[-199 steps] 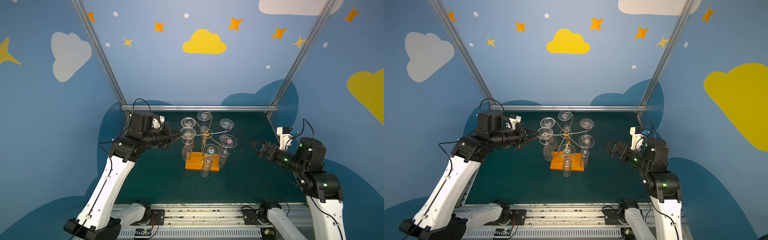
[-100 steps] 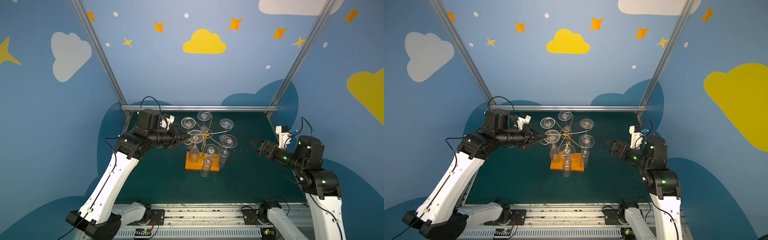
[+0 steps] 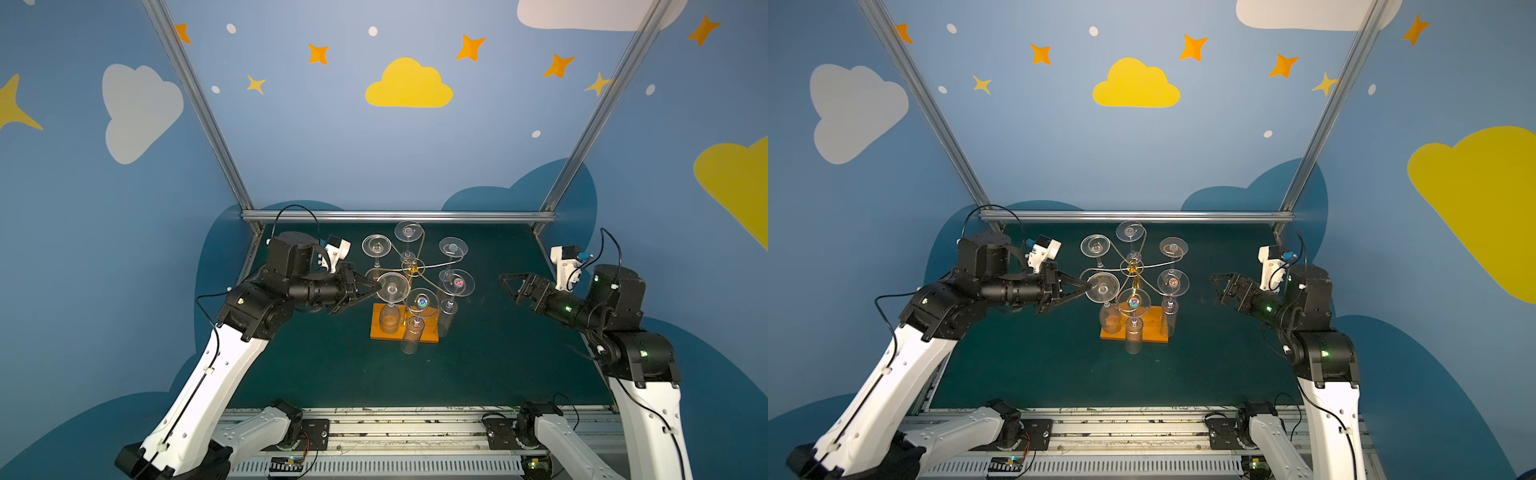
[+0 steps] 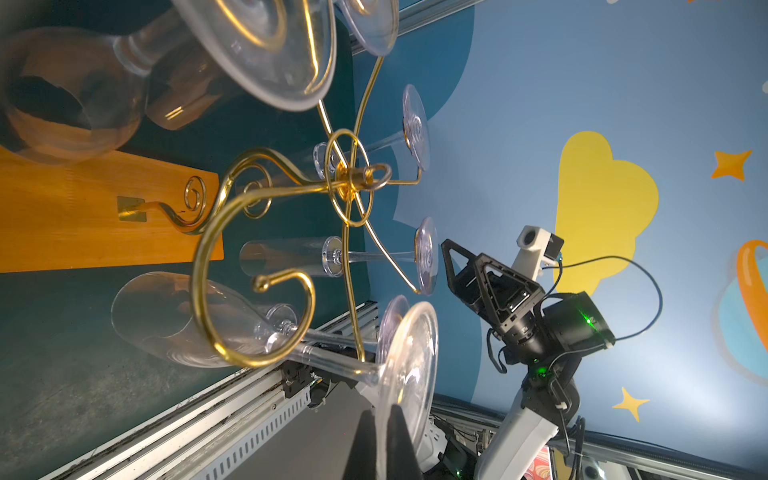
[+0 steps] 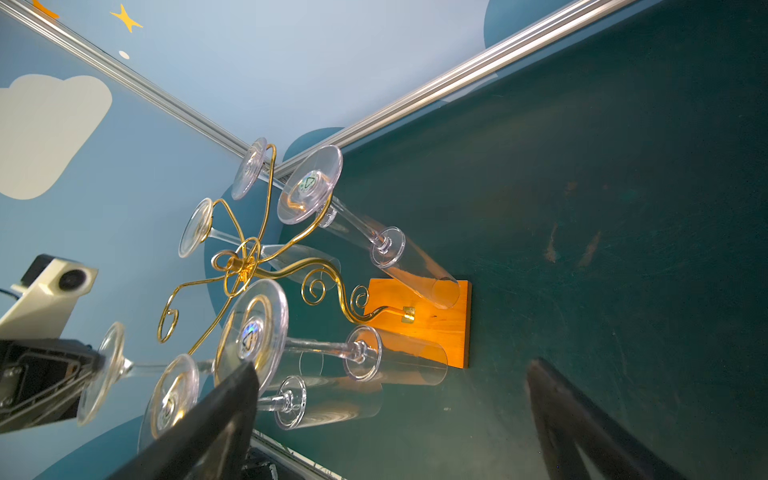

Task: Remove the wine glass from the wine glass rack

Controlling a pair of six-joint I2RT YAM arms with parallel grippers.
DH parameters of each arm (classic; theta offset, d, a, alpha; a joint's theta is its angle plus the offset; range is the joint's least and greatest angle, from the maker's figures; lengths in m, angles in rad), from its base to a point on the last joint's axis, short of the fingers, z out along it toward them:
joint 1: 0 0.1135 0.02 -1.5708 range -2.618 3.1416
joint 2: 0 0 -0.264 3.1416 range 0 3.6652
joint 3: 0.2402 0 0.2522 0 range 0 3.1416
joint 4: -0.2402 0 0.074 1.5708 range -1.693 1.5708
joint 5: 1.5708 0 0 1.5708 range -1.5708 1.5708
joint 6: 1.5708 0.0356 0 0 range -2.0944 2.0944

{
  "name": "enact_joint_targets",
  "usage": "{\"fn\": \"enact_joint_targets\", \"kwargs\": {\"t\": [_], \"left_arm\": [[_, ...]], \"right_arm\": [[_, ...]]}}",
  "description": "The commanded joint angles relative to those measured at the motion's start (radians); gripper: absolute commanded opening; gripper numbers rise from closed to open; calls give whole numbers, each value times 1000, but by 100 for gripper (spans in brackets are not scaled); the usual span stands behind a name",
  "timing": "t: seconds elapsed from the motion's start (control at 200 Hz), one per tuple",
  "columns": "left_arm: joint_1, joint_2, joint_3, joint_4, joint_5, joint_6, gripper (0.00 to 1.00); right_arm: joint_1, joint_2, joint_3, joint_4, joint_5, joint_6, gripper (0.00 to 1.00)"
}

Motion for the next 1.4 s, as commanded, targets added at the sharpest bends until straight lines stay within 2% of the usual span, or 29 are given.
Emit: {"fn": "enact_joint_targets", "kwargs": {"t": [0.0, 0.21, 0.556, 0.921, 1.081, 1.196, 1.397], "left_arm": [[-13, -40, -30, 23, -30, 38, 3], [-21, -119, -72, -29, -99, 105, 3], [-21, -178, -46, -114, -244, 210, 3], [-21, -235, 23, -112, -422, 434, 3], [-21, -215, 50, -63, -438, 520, 3], [-22, -179, 83, -27, -425, 610, 3], [-31, -108, 171, -2, -468, 745, 3]], "right_arm": [[3, -1, 22, 48, -8, 11, 99], [3, 26, 78, 31, -36, 15, 98], [4, 31, 149, 12, -68, 9, 99], [21, 101, 200, 99, -188, -8, 96], [94, 153, 262, 118, -191, -20, 95], [175, 189, 308, 126, -154, -28, 95], [305, 255, 374, 134, -98, -46, 94]]}}
